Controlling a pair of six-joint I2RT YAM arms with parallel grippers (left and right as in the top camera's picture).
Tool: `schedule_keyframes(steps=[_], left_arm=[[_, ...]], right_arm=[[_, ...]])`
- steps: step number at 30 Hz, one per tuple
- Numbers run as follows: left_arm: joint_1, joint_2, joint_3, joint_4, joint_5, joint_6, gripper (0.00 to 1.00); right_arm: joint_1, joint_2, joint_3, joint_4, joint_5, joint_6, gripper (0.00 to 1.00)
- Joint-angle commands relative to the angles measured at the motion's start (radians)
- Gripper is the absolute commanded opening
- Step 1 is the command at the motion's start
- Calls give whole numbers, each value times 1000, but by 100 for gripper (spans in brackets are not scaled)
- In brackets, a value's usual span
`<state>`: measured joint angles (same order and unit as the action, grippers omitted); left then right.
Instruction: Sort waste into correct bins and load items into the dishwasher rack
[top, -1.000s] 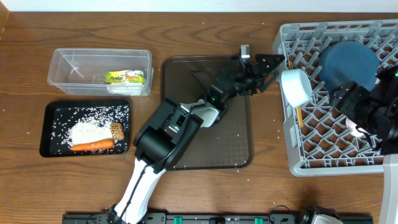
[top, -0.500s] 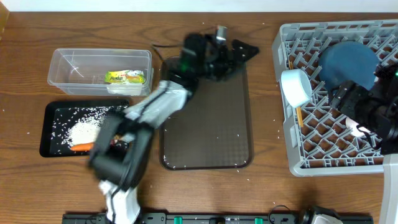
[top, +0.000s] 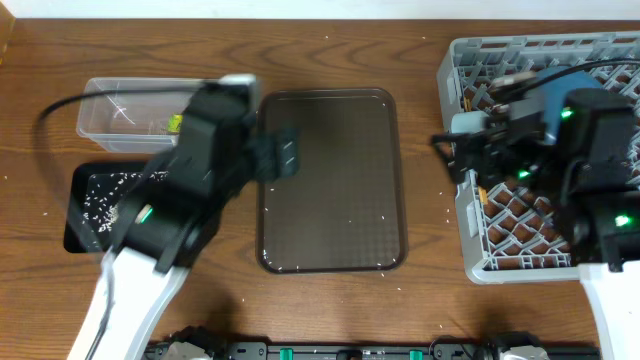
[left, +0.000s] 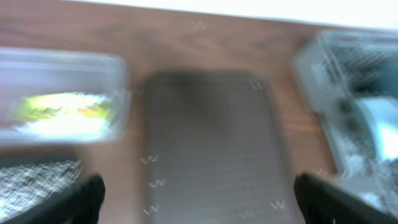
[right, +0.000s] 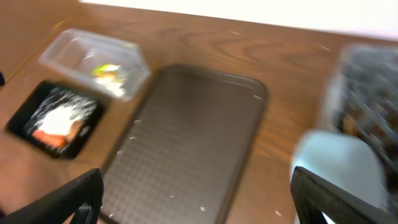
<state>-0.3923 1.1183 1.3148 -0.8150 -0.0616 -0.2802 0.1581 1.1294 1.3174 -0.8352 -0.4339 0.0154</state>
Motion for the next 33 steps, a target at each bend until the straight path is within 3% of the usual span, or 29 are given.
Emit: schedule_keyframes(steps=[1, 9, 25, 33], left_arm=[[6, -105, 5, -89, -264, 70, 98], [6, -253, 5, -226, -291, 70, 98], [6, -264, 5, -233, -291, 70, 98], [6, -264, 5, -233, -291, 70, 98]], right_arm=[[95, -24, 8, 27, 18, -31, 99], [177, -22, 8, 2, 16, -31, 99], [167, -40, 8, -54, 16, -26, 99], [166, -247, 8, -133, 112, -294, 99]])
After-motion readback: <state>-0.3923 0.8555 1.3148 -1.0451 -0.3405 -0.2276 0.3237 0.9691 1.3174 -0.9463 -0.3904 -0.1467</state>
